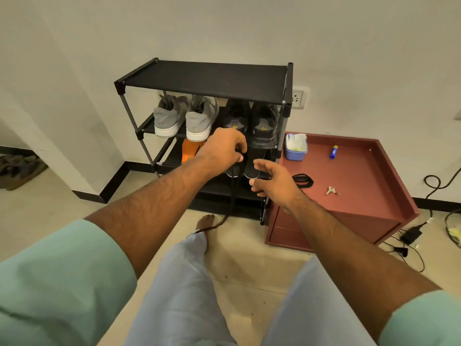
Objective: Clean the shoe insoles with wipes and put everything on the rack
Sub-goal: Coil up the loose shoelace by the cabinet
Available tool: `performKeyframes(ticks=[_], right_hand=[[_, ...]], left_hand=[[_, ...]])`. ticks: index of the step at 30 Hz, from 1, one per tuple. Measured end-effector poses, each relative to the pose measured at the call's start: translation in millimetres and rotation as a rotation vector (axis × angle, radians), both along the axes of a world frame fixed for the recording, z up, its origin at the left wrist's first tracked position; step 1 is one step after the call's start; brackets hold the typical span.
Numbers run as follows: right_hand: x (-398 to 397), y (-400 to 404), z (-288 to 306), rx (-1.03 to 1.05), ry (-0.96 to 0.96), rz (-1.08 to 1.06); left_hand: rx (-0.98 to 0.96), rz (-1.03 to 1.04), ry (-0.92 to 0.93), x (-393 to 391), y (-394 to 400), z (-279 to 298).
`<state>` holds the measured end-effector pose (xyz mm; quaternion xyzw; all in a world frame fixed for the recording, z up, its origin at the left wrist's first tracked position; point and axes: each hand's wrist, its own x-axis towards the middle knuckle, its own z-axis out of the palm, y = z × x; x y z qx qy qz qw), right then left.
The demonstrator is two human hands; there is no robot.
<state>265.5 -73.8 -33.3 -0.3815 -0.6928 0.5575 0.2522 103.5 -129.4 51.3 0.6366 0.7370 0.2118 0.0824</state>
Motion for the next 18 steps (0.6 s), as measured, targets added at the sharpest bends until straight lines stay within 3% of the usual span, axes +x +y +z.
performKeyframes(ticks=[7,18], right_hand=[[-14.3,-4.3,16.8,0.007,-0.034,0.022],[-5.6,-6.5,2.5,-0.066,-0.133,0.053]], left_hand=[[0.024,-0.012,-0.012,5.9,-2.6,2.4],[0.127,-0.060,-0.204,24.1,-1.5,10.9]])
